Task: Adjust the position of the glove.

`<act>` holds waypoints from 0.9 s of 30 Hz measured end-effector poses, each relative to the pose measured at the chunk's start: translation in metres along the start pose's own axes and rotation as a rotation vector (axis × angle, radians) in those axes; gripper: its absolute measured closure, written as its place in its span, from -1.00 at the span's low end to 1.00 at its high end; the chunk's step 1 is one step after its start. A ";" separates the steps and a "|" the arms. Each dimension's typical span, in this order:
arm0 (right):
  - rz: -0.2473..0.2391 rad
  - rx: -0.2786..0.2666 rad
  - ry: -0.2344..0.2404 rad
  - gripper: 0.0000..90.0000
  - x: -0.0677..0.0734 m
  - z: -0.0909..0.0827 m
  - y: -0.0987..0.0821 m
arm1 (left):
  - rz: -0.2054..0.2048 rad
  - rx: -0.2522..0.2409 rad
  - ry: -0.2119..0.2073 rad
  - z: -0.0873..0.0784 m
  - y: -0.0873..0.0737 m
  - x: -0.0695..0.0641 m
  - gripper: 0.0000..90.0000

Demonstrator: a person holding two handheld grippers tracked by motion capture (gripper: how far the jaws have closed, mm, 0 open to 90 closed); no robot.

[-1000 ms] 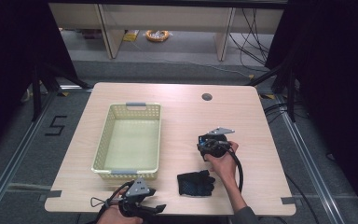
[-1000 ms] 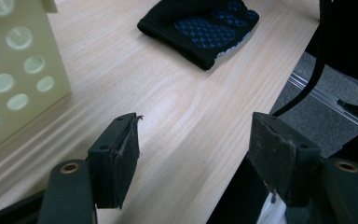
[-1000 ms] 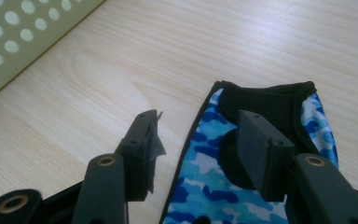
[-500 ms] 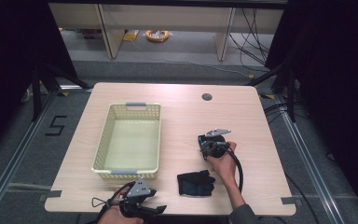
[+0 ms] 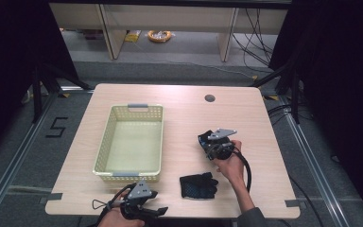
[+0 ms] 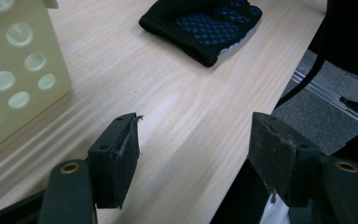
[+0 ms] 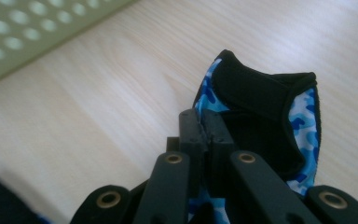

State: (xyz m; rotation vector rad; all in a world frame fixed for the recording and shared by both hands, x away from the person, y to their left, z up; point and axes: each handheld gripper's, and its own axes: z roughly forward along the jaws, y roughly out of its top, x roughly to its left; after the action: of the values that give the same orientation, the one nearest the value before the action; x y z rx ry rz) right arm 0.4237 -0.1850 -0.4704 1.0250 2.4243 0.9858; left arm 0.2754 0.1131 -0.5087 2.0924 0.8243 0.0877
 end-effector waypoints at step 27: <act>-0.288 -0.068 0.279 0.97 0.076 -0.060 -0.030 | 0.013 -0.004 0.021 -0.001 0.001 0.007 -0.26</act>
State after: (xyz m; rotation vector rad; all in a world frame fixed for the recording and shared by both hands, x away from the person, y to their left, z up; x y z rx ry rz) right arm 0.3244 -0.1730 -0.4516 0.5227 2.6400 1.1606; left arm 0.2813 0.1174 -0.5088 2.0969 0.8223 0.1181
